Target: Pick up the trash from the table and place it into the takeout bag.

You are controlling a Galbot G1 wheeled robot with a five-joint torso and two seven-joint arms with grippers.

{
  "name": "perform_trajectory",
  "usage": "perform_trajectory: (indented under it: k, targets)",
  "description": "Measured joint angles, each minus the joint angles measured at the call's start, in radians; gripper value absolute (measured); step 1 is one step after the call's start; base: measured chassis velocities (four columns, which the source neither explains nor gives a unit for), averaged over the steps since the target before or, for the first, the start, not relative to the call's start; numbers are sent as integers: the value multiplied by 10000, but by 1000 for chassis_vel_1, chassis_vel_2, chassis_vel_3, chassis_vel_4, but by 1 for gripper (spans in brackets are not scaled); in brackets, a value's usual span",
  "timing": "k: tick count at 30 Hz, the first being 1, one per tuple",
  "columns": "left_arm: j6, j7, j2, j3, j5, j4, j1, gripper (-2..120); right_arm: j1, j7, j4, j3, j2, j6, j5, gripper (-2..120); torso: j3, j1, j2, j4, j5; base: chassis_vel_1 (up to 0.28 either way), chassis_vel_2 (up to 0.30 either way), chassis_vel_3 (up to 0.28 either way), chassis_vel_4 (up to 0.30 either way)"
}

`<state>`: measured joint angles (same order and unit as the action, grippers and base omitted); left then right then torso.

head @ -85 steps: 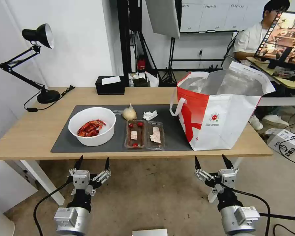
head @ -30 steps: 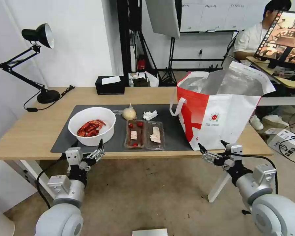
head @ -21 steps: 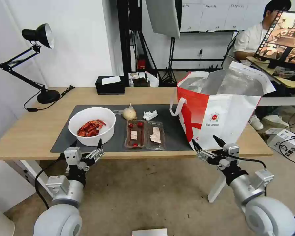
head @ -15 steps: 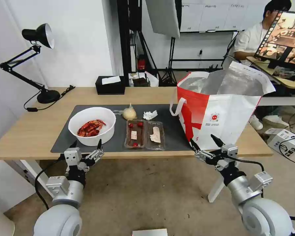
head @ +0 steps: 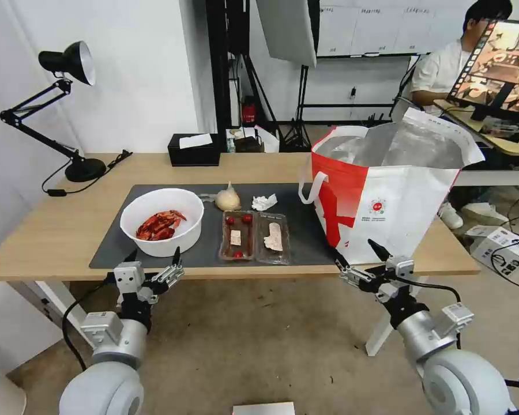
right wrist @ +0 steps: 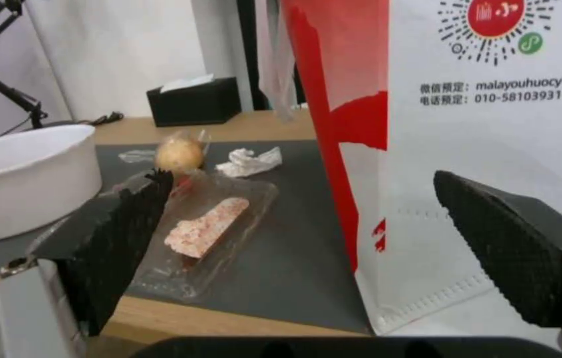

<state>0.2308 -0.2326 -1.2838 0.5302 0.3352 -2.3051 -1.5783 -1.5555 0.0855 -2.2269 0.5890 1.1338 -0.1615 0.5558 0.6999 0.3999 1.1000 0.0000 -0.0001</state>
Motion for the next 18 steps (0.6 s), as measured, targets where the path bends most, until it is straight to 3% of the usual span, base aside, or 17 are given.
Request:
perform_trajectory:
  k: [18]
  targets:
    - [38,49,32,67,7,45,-52,100,109,-227,-23,-156,-29,-365,517,100,0,0,0,0,0,0,0,0,0]
